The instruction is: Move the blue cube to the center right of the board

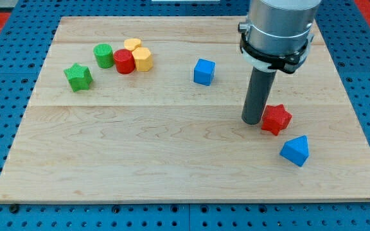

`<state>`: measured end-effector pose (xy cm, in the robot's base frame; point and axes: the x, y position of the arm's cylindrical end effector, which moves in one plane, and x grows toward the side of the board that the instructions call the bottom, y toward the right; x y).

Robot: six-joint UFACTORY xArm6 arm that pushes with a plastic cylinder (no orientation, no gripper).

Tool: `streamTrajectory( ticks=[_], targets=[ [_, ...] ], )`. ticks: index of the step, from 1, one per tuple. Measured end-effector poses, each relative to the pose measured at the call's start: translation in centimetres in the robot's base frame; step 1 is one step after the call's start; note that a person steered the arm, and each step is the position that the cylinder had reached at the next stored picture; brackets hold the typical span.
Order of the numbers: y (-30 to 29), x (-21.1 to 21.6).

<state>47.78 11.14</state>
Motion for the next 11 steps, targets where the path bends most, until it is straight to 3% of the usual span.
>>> streamTrajectory(
  ticks=[1,2,4,5,7,8,10,11],
  targets=[
    [2.6,0.0],
    [-0.7,-0.6],
    [-23.5,-5.5],
    [-27.5,-9.4],
    [-4.7,-11.3],
    [1.7,-11.3],
    [0.5,-12.2],
    [5.8,-12.6]
  ],
)
